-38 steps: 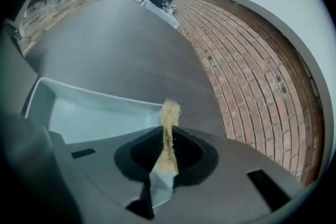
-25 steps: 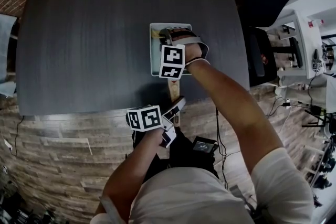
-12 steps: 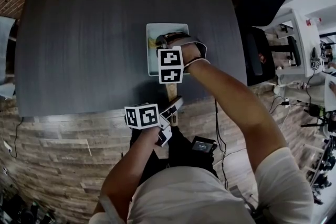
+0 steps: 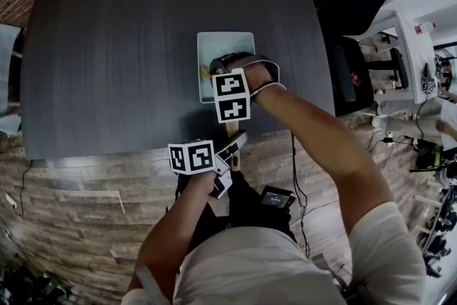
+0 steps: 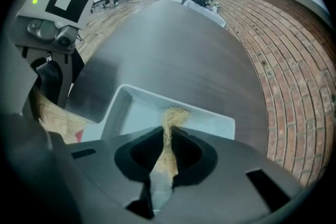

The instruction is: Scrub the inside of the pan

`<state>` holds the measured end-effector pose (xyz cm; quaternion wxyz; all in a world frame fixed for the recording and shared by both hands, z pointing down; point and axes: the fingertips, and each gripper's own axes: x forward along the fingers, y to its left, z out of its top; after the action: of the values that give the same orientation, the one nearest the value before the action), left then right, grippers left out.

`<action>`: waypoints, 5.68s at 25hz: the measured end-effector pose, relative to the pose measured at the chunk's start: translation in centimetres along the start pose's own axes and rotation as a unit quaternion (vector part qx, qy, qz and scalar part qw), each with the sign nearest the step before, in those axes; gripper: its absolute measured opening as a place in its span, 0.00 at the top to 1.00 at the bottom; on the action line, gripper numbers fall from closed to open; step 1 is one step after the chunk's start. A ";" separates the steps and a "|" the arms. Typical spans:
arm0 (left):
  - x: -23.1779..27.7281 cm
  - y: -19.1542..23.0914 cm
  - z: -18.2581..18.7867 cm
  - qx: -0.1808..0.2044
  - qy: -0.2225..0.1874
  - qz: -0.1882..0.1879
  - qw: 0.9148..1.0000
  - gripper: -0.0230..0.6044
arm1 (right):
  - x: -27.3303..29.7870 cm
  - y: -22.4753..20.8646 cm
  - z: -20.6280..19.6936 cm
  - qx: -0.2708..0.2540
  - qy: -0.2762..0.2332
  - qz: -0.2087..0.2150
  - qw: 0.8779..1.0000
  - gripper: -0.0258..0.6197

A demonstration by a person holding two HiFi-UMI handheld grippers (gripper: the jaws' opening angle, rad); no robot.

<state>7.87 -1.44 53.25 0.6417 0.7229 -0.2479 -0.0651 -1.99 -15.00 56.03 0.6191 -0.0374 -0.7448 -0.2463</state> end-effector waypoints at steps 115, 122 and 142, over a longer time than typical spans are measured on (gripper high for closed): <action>-2.7 1.2 0.2 -0.030 -0.089 0.067 0.993 0.83 | -1.2 1.3 -5.9 0.145 -0.009 -0.011 0.989 0.88; -2.6 1.2 0.2 -0.030 -0.090 0.067 0.993 0.83 | -2.1 3.1 -5.0 0.211 -0.043 0.037 0.976 0.88; -2.7 1.3 0.1 -0.031 -0.089 0.065 0.993 0.83 | -3.1 6.3 -3.7 0.315 -0.063 0.156 0.934 0.89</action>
<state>5.12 -0.41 53.90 0.6420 0.6765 -0.3483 -0.0944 4.33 -10.26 55.55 0.5816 0.0283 -0.8064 0.1033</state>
